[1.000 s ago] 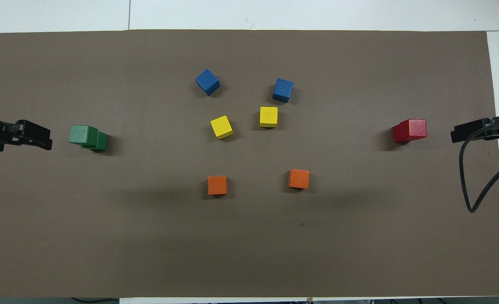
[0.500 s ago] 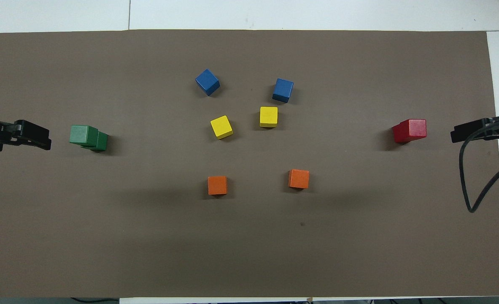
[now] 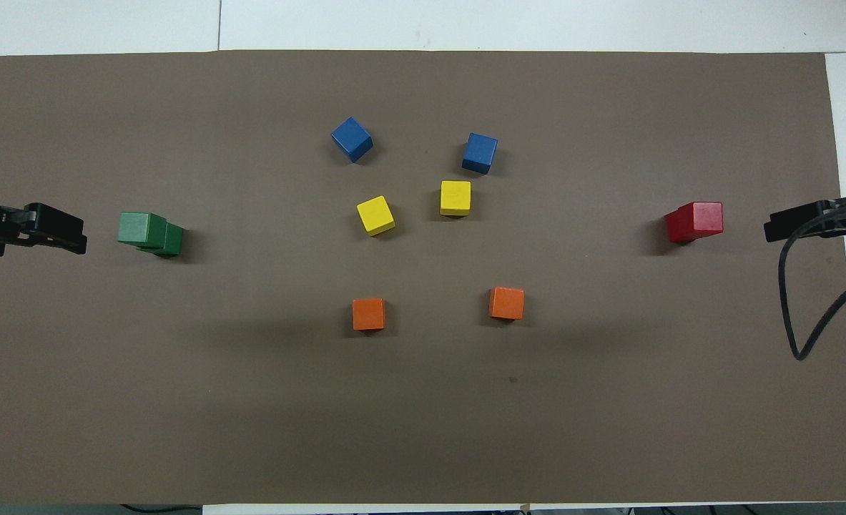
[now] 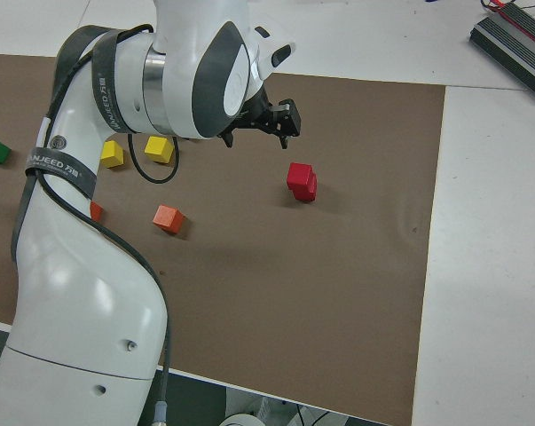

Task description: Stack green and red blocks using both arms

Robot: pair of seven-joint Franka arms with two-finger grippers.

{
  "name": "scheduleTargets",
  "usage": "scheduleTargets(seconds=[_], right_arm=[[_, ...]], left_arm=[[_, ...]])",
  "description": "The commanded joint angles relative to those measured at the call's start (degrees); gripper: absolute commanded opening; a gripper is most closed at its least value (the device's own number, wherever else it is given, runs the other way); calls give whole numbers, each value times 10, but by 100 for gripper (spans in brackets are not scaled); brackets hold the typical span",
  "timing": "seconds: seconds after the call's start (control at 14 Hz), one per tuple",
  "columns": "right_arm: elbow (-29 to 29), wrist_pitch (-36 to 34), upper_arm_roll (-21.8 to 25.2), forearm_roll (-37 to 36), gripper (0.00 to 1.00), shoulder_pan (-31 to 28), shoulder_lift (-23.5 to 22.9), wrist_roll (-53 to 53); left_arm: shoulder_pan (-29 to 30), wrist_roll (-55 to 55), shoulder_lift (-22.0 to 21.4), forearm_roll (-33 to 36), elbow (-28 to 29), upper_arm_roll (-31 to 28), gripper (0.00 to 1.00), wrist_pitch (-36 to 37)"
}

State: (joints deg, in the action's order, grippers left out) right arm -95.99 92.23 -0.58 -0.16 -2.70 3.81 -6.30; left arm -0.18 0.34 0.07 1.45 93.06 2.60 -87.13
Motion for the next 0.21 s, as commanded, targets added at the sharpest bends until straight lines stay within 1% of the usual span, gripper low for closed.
scheduleTargets(seconds=[0.0, 0.14], right_arm=[[5, -14, -3, -3, 100, -3, 2, 8], [5, -14, -3, -3, 100, -3, 2, 8]], left_arm=[[6, -5, -15, -4, 16, 3, 100, -12], [6, -5, -15, -4, 16, 3, 100, -12]])
